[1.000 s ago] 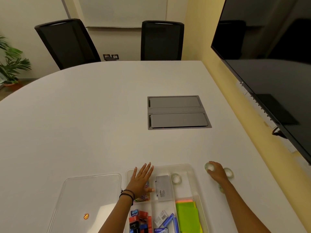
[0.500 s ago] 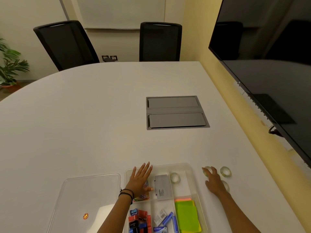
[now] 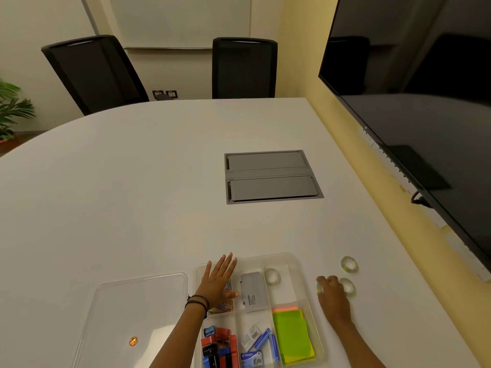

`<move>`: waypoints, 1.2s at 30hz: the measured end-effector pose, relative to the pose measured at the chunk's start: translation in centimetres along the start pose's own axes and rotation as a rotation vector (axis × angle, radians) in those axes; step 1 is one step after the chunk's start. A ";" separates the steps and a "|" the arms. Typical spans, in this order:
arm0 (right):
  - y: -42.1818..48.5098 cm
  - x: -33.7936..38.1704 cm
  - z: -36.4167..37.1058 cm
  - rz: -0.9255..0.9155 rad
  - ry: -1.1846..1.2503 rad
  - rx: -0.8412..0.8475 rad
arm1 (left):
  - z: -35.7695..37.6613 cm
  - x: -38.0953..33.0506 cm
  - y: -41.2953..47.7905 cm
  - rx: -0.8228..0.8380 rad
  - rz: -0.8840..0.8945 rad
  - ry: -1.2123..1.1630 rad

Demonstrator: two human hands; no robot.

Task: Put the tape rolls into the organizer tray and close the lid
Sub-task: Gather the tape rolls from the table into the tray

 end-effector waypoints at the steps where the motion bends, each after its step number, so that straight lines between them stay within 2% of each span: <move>1: 0.0 -0.1 0.0 0.011 0.008 -0.001 | 0.0 0.0 0.0 0.000 0.000 -0.001; 3: 0.0 -0.1 0.1 0.041 0.100 0.011 | 0.1 0.2 0.1 0.004 -0.002 0.004; 8: 0.8 0.3 -1.6 0.117 0.548 -0.054 | 0.3 0.4 0.2 -0.003 -0.003 -0.003; 14: 1.9 4.9 -5.3 -0.113 0.720 -0.135 | 0.4 0.5 0.2 -0.012 0.003 0.002; 19: 1.3 9.4 -5.8 -0.374 0.582 -0.062 | 0.0 0.5 0.2 -0.050 0.006 -0.012; 23: 0.9 11.6 -4.1 -0.515 0.271 -0.019 | 0.4 0.6 0.2 -0.013 -0.010 0.011; 26: 1.0 12.0 -2.4 -0.536 0.043 0.040 | 0.3 0.6 0.2 -0.016 -0.006 0.018; 29: 1.0 12.0 -1.5 -0.549 -0.063 0.086 | 0.1 0.4 0.1 -0.036 0.005 0.005; 33: 1.0 11.9 -1.2 -0.558 -0.102 0.120 | 0.1 0.6 0.2 -0.028 -0.010 0.012; 36: 1.0 12.0 -1.7 -0.567 -0.028 0.104 | 0.4 0.6 0.3 -0.012 -0.008 0.004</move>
Point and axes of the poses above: each hand's wrist, its own y-axis towards the middle knuckle, its own z-axis out of the palm, x = y × z, the point moved 10 cm from there along y, towards the middle knuckle, and after that the axes turned 10 degrees about -y, right-handed, at the moved point
